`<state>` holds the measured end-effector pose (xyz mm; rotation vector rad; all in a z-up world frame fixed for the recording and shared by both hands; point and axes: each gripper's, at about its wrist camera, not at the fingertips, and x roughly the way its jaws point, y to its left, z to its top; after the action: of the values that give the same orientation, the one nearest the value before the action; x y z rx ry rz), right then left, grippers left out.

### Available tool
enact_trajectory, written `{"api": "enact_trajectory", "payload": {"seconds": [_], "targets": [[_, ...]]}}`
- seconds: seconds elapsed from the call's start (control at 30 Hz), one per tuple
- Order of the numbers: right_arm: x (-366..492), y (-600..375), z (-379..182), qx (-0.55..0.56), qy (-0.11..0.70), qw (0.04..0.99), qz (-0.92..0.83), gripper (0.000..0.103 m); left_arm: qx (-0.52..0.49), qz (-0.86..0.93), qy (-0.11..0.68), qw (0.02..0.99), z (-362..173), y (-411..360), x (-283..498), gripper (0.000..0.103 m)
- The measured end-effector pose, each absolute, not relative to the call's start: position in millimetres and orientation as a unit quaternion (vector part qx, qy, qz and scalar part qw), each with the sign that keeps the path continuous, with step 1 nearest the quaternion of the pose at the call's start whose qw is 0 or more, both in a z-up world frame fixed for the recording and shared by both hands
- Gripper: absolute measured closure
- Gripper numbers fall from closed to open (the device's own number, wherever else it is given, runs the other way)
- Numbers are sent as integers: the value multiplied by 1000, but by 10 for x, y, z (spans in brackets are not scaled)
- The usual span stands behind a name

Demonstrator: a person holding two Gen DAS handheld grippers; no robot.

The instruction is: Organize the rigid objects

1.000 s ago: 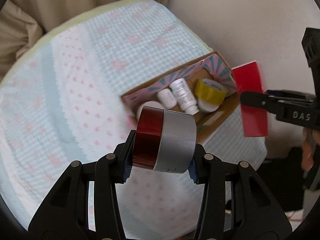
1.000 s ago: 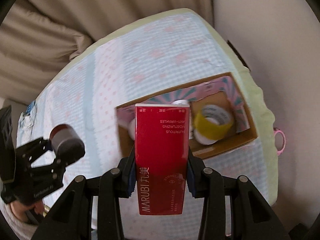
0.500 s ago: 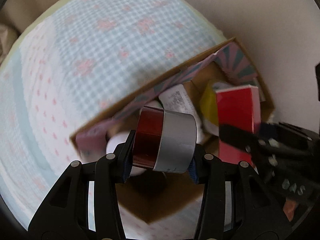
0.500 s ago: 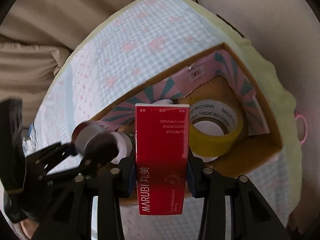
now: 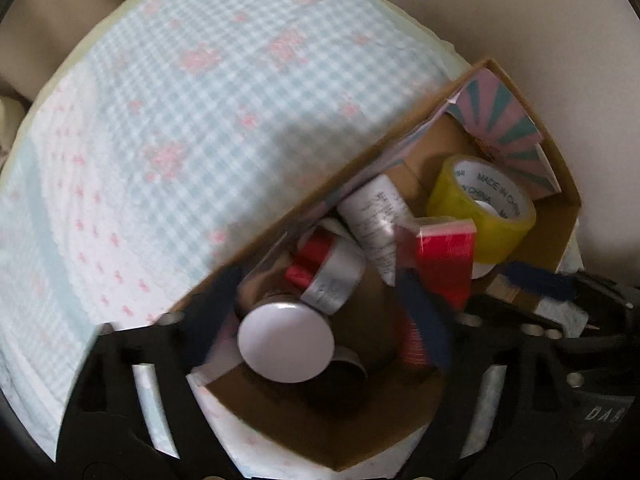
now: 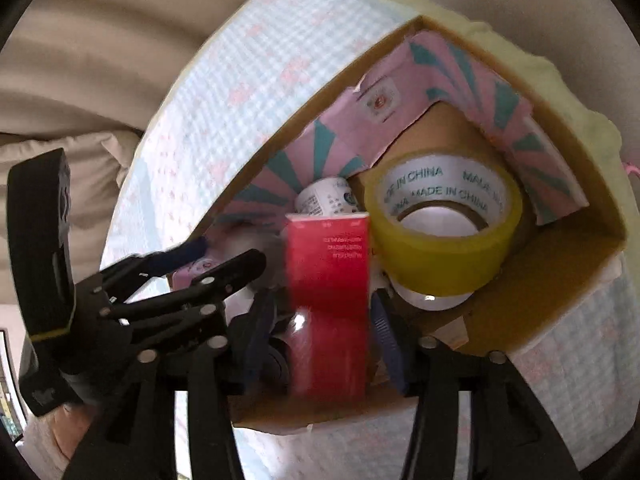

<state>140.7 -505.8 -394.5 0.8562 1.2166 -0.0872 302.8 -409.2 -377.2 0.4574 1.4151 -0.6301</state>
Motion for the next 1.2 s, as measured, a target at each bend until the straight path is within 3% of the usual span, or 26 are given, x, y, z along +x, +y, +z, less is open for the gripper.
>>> {"api": "enact_trajectory", "payload": {"seconds": [0.03,0.07,0.1,0.3,0.63,0.87,1.2], "targets": [[1380,-5081,-3914,381,559,735,-55,31,204,-277,632,694,-3755,-4052,3026,0],[1345,-5115,-3889,370,564,735,-69,12,203,-276,630,696,-3742,-4015,3016,0],[1324,-5139,-3883,365,566,735,-78,4,200,-277,632,695,-3731,-3975,2998,0],[1371,-5089,-3837,292,596,745,-65,2,198,-261,641,694,-3745,-3822,2882,0],[1312,-5069,-3721,296,586,750,-74,1,188,-261,634,703,-3535,-3702,2710,0],[1217,-4965,-3252,272,559,780,-77,1,161,-243,603,743,-2929,-3433,2501,0],[942,-4167,-1904,151,496,854,-35,1,63,-178,521,832,-1556,-2290,1818,0]]}}
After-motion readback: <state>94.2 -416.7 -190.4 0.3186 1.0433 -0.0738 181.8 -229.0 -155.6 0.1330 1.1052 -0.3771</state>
